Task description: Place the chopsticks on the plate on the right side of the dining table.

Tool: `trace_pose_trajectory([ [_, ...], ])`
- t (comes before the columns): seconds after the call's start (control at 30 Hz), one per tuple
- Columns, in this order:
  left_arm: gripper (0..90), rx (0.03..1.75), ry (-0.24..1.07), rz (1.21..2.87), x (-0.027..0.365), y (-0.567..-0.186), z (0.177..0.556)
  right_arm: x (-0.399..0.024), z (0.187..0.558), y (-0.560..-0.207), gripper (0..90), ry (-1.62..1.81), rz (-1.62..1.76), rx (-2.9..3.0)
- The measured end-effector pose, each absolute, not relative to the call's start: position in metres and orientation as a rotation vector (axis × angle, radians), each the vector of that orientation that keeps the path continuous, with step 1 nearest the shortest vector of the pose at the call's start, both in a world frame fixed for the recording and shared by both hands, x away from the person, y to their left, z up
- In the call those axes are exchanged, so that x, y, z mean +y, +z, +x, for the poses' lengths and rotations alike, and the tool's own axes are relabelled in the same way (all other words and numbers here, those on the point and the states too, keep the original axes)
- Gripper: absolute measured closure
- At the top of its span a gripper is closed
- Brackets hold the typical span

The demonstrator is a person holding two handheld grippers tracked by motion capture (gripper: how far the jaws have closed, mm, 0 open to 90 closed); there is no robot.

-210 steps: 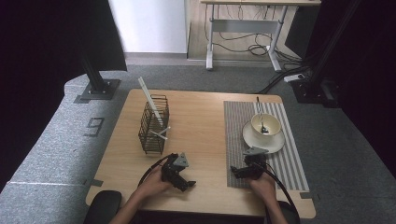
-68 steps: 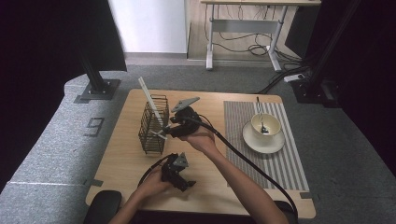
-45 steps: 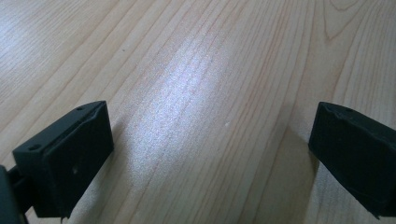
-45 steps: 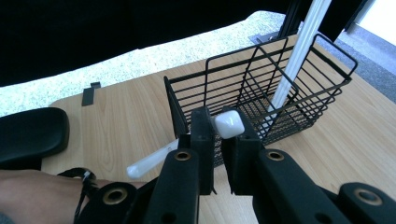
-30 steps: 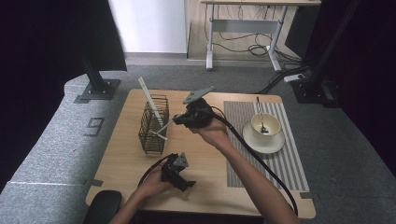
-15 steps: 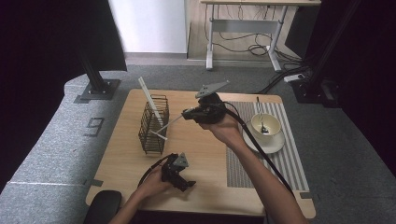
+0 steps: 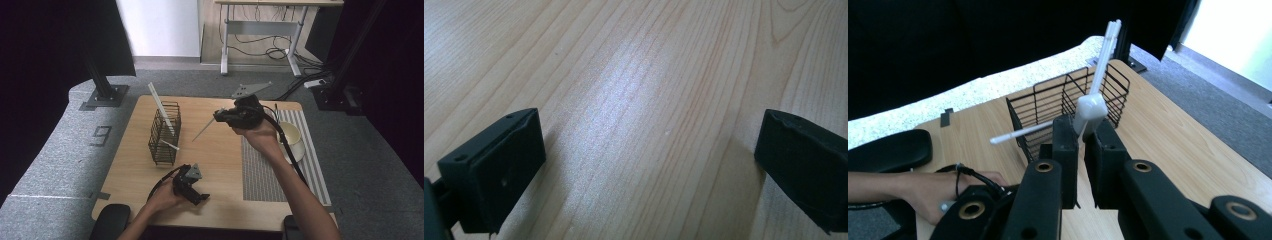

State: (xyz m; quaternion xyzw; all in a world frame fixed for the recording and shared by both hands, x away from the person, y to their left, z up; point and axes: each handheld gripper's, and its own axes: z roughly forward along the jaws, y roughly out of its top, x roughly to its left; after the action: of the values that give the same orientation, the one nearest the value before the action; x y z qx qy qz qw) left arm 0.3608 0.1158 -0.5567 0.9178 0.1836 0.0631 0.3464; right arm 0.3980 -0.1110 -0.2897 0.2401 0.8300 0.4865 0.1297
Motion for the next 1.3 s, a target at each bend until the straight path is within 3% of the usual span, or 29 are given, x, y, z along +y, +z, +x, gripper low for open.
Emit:
trace_pose_trajectory([
  [0.17,0.6,0.503,0.170,2.431,0.112,-0.551,0.362,-0.119,0.398,-0.297,82.1,1.402,0.720,2.415],
  [0.43,5.4,0.530,0.211,2.338,0.122,-0.534,0.365,-0.122,0.392,-0.303,82.2,1.378,0.706,2.436],
  [0.6,14.4,0.521,0.262,2.280,0.128,-0.521,0.365,-0.125,0.387,-0.309,82.2,1.360,0.700,2.458],
  [0.9,21.8,0.475,0.293,2.232,0.121,-0.510,0.364,-0.123,0.380,-0.329,82.3,1.322,0.692,2.527],
  [1.3,47.8,0.402,0.242,2.183,0.112,-0.505,0.360,-0.107,0.369,-0.349,82.3,1.263,0.649,2.632],
])
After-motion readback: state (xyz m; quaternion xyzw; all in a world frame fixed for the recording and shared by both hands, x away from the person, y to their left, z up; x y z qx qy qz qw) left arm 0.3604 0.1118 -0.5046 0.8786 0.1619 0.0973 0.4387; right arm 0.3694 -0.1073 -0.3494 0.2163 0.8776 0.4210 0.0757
